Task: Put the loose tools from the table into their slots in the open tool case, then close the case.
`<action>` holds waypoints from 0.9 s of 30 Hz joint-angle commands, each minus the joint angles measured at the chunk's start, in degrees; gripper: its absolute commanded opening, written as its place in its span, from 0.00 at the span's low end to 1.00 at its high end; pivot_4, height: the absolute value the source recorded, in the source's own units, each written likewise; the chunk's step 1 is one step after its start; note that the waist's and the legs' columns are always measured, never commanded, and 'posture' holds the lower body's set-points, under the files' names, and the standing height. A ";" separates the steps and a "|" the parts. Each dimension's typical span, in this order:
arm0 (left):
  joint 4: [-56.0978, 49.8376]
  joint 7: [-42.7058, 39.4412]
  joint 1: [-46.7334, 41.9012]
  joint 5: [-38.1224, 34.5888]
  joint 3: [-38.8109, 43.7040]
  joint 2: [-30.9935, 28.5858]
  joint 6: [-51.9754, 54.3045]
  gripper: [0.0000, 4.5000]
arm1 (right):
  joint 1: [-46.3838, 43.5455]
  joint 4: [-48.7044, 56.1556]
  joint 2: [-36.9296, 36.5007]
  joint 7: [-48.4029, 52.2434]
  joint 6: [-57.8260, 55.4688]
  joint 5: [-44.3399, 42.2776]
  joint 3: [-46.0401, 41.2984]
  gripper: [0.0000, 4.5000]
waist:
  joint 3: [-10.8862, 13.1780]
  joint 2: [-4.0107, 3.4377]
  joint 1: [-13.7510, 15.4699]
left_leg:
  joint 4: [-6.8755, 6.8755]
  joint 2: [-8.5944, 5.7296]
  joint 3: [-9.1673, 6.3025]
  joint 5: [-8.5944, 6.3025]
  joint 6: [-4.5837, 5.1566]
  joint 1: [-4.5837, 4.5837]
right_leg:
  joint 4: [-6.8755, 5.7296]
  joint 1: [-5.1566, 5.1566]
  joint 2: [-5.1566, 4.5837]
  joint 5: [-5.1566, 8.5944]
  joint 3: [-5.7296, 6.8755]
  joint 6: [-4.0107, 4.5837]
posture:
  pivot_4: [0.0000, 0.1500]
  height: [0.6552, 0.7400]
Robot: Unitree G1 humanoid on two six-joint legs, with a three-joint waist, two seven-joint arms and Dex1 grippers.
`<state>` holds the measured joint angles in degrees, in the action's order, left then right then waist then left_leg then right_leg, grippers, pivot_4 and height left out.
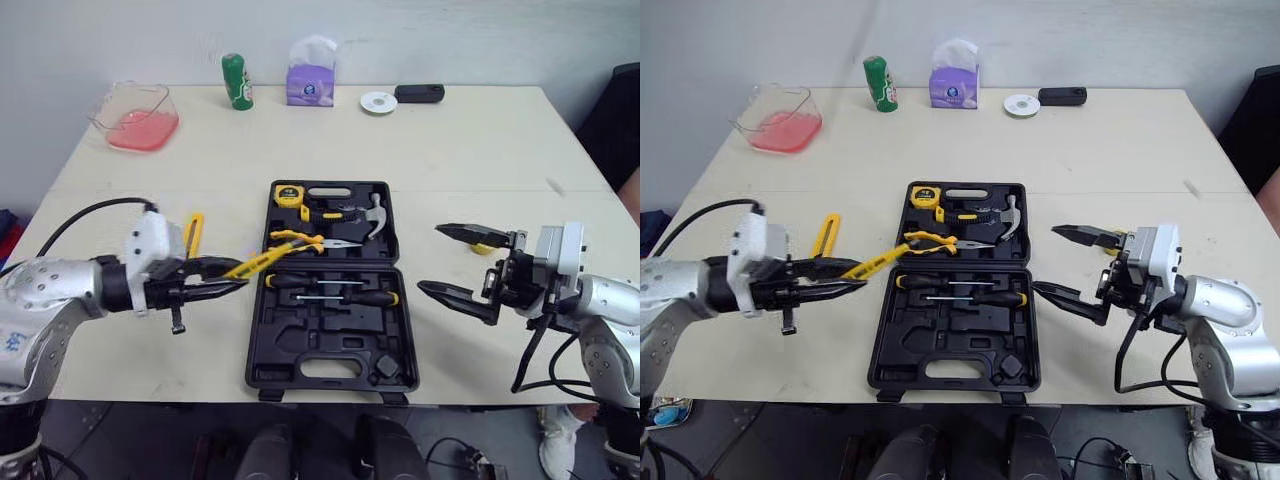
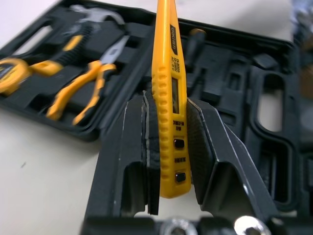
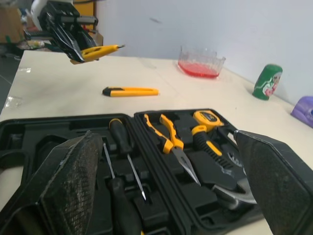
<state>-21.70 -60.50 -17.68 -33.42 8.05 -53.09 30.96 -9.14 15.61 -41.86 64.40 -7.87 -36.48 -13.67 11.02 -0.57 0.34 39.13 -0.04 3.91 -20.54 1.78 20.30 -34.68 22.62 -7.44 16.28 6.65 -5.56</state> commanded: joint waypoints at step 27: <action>6.70 -7.19 -27.01 26.75 -36.44 3.51 8.62 0.11 | 8.69 0.52 -2.80 9.92 2.14 -1.76 -4.60 1.00 | 0.06 0.11 1.17 | 0.11 -0.03 0.04 0.10 0.13 0.05 | 0.01 -0.01 0.51 -0.05 -0.16 -0.10 | 1.00 1.00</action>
<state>-14.76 -67.33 -43.60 -8.00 -28.22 -49.81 39.21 -0.66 15.36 -44.24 74.04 -6.21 -37.06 -16.75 11.09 -0.46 1.52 39.24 -0.06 3.96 -20.44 1.91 20.35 -34.67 22.60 -6.92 16.23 6.49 -5.66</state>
